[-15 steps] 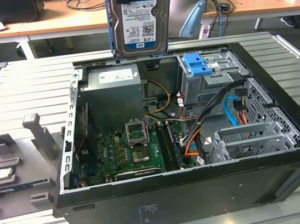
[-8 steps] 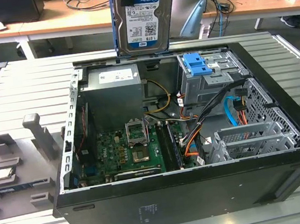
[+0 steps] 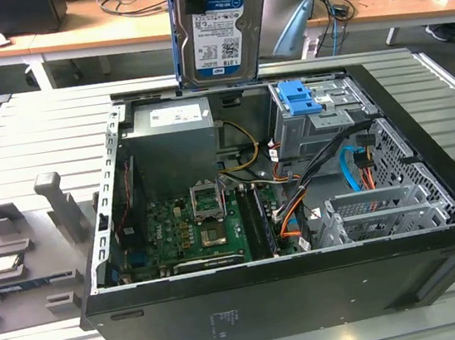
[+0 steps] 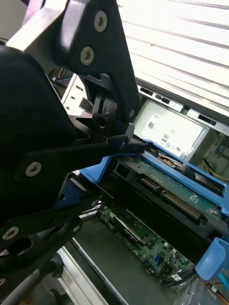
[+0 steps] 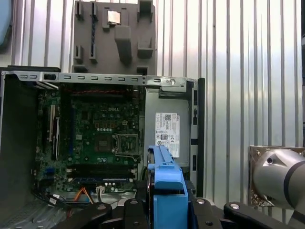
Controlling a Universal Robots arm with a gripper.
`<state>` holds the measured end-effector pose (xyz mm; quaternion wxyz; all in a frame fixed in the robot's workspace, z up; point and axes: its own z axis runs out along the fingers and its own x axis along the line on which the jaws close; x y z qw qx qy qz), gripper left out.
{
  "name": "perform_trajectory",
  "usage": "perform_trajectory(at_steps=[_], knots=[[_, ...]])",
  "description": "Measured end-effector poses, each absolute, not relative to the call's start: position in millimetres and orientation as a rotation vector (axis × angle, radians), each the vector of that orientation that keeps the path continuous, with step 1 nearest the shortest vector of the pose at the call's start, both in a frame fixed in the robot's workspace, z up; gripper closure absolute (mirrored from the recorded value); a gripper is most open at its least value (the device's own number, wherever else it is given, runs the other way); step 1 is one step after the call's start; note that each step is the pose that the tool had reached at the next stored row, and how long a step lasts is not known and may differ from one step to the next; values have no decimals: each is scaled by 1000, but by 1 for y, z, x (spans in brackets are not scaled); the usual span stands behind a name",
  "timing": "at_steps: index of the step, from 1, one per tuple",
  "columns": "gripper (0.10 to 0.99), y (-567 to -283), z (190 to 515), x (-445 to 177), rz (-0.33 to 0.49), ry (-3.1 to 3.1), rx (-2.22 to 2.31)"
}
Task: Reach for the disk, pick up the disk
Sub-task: 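Pick up the disk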
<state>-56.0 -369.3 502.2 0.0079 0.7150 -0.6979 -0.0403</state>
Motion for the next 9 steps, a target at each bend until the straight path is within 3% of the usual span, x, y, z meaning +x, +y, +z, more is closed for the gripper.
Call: perform_trajectory(at_steps=[9], knots=[[718, -369, 500, -23, -120, -2180, 2229]])
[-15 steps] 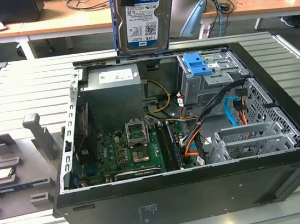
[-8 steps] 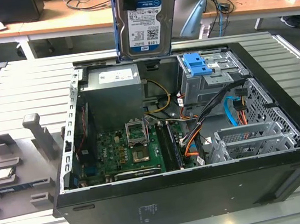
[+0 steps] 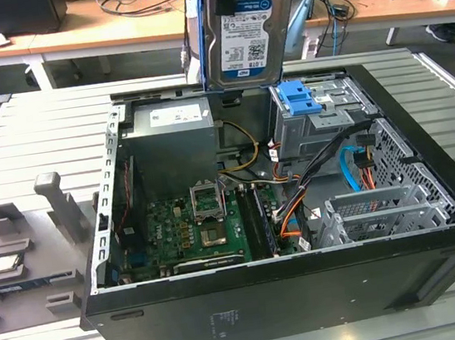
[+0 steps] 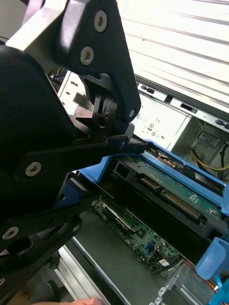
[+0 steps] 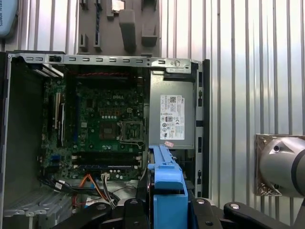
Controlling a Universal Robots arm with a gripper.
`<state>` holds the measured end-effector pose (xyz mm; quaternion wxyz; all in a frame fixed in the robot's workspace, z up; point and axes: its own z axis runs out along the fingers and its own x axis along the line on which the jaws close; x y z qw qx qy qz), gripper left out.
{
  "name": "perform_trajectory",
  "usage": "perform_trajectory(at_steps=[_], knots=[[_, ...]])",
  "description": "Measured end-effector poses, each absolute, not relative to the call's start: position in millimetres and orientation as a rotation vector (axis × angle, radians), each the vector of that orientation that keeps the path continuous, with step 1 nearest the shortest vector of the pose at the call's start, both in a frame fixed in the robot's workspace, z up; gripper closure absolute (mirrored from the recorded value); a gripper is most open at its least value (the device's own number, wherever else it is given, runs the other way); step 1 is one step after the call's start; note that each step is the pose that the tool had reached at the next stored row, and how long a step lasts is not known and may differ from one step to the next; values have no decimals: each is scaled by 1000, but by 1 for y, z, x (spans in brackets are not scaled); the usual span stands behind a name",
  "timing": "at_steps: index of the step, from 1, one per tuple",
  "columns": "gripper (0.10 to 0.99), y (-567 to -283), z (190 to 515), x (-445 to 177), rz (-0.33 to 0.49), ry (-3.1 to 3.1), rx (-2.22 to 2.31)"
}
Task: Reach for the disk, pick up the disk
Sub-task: 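Pick up the disk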
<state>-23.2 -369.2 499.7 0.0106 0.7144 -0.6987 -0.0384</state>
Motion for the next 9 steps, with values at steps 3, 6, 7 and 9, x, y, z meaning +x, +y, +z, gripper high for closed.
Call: perform_trajectory(at_steps=[3, 6, 7, 9], knots=[[718, -369, 498, -19, -120, -2180, 2229], [718, -369, 493, -15, -121, -2180, 2228], [718, -369, 491, -13, -121, -2179, 2228], [718, -369, 486, -11, -121, -2179, 2228]])
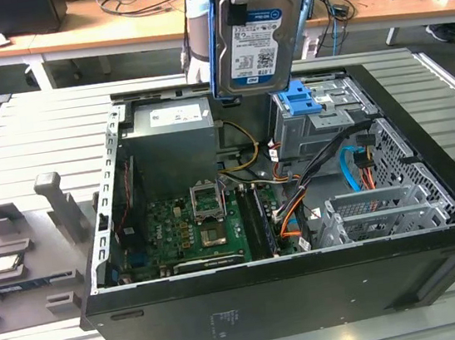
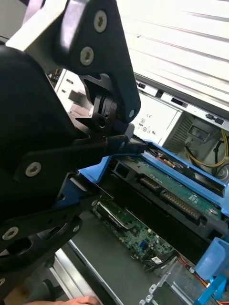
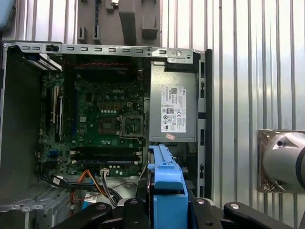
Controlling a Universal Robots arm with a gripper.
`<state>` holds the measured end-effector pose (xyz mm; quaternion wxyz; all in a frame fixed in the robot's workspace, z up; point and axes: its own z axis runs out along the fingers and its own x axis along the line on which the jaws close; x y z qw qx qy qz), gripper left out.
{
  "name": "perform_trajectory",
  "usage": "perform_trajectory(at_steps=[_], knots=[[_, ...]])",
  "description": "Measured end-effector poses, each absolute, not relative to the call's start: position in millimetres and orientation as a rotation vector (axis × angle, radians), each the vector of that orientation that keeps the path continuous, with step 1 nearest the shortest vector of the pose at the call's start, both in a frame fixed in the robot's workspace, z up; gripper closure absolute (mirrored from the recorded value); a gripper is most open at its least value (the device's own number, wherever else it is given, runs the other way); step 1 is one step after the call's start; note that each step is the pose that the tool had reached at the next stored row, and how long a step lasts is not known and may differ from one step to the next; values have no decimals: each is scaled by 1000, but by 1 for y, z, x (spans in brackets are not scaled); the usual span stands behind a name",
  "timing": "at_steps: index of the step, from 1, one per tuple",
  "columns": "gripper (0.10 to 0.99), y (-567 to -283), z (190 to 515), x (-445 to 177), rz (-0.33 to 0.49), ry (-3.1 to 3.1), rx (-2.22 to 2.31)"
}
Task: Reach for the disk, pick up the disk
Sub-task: 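Pick up the disk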
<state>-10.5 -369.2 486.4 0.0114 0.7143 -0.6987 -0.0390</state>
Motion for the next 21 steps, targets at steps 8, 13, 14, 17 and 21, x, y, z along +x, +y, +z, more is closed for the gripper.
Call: perform_trajectory(at_steps=[8, 13, 14, 17, 21], knots=[[718, -372, 474, -5, -122, -2178, 2227], [718, -384, 472, -5, -121, -2178, 2227], [718, -385, 472, -5, -121, -2178, 2227], [718, -389, 472, -5, -121, -2178, 2227], [718, -396, 471, -5, -121, -2178, 2227]])
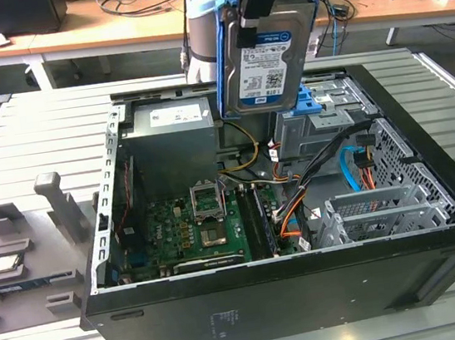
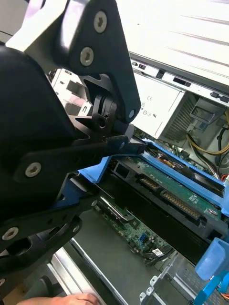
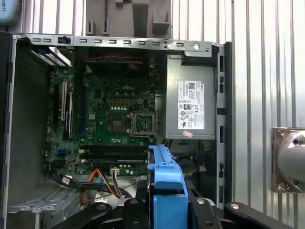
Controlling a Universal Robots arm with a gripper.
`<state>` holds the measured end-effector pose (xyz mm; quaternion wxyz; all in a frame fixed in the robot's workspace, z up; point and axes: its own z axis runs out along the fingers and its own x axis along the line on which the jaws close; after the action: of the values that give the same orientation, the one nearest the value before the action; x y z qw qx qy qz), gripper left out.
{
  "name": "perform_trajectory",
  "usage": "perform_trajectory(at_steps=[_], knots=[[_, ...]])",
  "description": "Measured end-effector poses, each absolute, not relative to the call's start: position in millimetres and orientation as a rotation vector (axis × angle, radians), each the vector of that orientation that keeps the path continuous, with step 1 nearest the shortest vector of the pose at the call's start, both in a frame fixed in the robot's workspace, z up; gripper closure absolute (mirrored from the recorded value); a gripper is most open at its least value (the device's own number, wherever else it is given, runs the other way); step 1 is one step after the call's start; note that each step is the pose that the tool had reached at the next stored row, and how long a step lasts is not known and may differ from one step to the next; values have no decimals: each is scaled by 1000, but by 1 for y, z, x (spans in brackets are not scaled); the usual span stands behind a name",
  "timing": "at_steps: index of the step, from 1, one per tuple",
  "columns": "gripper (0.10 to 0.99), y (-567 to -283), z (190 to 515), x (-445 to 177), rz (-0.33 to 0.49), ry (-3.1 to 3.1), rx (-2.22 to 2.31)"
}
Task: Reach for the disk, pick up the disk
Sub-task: 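Pick up the disk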
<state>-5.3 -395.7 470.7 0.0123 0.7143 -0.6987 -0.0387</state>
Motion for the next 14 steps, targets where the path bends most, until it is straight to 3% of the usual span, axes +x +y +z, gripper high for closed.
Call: perform_trajectory(at_steps=[14], knots=[[718, -414, 468, -5, -120, -2178, 2226]])
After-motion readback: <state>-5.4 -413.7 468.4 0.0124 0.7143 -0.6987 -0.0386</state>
